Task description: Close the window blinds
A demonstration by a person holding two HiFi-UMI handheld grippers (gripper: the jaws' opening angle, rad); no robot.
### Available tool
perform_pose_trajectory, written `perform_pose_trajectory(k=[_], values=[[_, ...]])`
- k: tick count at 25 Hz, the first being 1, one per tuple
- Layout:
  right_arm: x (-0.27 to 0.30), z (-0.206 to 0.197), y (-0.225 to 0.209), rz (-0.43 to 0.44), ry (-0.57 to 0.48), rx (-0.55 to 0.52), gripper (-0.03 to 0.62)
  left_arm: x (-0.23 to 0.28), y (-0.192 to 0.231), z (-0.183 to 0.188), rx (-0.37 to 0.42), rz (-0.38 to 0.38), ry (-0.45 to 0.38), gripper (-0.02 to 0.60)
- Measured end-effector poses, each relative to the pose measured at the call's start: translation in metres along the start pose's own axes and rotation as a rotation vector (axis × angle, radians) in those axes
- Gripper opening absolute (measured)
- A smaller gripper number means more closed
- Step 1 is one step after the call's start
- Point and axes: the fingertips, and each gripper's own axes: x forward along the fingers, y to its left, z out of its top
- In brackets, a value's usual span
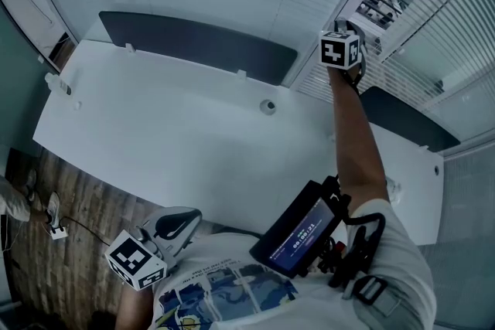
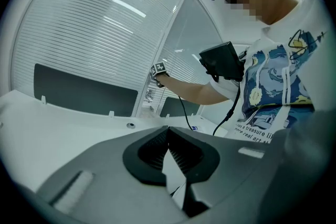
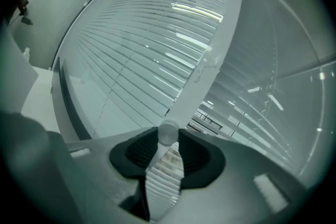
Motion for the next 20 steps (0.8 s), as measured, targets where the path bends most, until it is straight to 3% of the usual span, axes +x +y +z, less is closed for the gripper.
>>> perform_pose_trajectory(k=[20], values=[[0.0046, -0.002, 0.0025, -0.039, -0.003, -0.133, 0.124, 0.0027, 0.0008, 0.0007, -0.002, -0.002, 0.005, 0.003]])
